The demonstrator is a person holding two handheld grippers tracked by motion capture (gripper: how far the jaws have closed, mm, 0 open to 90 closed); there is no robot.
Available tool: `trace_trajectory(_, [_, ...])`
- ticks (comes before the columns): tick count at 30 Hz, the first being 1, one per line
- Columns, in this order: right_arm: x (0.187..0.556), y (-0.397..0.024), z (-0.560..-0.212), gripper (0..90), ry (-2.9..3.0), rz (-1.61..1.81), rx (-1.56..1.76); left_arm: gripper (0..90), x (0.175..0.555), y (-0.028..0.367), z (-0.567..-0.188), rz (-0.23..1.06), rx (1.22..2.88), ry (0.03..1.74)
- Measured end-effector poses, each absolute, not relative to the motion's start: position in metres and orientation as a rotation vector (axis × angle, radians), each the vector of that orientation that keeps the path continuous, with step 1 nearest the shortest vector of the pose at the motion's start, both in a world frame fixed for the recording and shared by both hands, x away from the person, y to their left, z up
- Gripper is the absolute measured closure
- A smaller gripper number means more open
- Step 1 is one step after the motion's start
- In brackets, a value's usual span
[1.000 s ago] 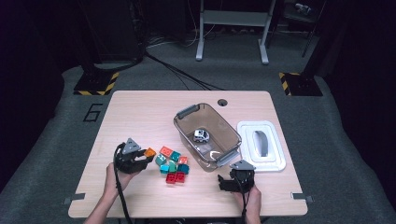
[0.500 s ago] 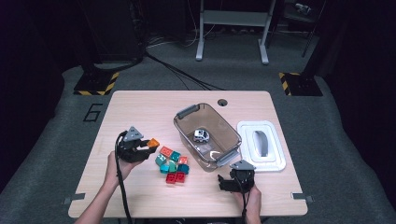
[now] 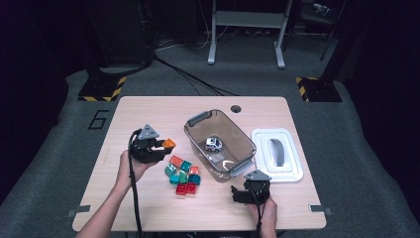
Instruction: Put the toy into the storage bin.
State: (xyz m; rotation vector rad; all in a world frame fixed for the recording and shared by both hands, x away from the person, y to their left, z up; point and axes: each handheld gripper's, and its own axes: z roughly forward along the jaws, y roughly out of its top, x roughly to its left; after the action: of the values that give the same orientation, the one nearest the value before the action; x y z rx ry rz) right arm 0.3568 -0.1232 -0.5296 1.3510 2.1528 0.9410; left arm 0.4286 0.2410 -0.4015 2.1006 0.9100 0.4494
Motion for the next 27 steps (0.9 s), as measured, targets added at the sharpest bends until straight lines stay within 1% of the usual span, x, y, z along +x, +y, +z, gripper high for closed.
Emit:
trace_trajectory(11, [0.357,-0.123,-0.530,10.0,2.151,0.936,1.348,59.0,0.445,0.220,-0.382,0.437,2.085,0.883])
trace_trajectory(27, [0.357,-0.123,-0.530,10.5,2.149,0.933,1.349,58.9,0.465,0.172,-0.372,0.382,2.184,0.817])
